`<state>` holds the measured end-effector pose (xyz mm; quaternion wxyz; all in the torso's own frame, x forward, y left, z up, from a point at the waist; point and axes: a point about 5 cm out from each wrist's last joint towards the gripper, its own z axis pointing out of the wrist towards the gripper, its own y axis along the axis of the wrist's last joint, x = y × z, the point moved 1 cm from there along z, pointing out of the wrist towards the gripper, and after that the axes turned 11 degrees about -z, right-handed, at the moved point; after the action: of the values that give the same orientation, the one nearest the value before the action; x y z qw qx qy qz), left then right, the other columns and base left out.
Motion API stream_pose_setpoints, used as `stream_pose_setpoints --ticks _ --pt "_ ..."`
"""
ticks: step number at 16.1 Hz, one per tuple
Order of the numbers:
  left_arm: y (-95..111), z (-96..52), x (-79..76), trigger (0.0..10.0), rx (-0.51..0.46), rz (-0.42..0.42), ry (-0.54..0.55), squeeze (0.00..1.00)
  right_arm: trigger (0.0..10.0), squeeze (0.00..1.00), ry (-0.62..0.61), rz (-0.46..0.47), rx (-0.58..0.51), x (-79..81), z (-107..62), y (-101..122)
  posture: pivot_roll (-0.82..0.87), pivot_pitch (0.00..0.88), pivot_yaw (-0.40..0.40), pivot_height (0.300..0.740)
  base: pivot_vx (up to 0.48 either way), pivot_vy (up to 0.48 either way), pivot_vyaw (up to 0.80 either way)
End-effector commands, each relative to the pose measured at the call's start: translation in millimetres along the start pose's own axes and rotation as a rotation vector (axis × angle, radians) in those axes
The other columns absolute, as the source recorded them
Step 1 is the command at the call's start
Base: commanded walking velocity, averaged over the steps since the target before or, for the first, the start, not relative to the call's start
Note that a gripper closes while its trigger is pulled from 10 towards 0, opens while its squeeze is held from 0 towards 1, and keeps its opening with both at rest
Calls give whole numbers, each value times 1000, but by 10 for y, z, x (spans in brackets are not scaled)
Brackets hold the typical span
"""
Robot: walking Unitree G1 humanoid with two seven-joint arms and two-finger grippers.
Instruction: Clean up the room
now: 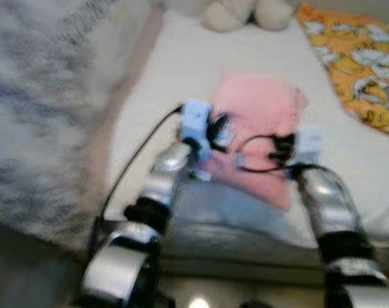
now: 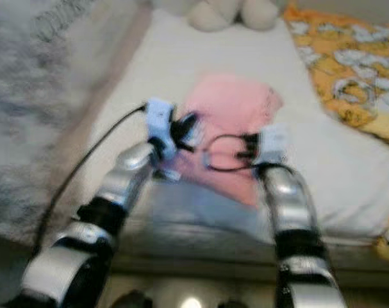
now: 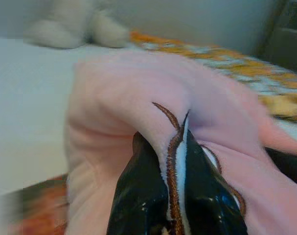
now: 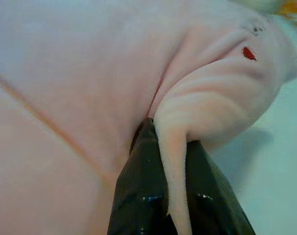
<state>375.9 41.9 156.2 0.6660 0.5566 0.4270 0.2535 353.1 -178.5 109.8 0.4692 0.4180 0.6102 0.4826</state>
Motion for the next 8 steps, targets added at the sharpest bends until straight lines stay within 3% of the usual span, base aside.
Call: stream_pose_setpoints --ticks 1,8 --pt "127 38 -21 10000 -55 9 34 0 10000 0 -22 -24 -1 -85 -27 5 6 0 24 740 0 0 494" --pt "109 11 33 10000 -68 45 114 0 10000 0 59 -53 9 84 -18 -45 21 0 15 740 0 0 440"
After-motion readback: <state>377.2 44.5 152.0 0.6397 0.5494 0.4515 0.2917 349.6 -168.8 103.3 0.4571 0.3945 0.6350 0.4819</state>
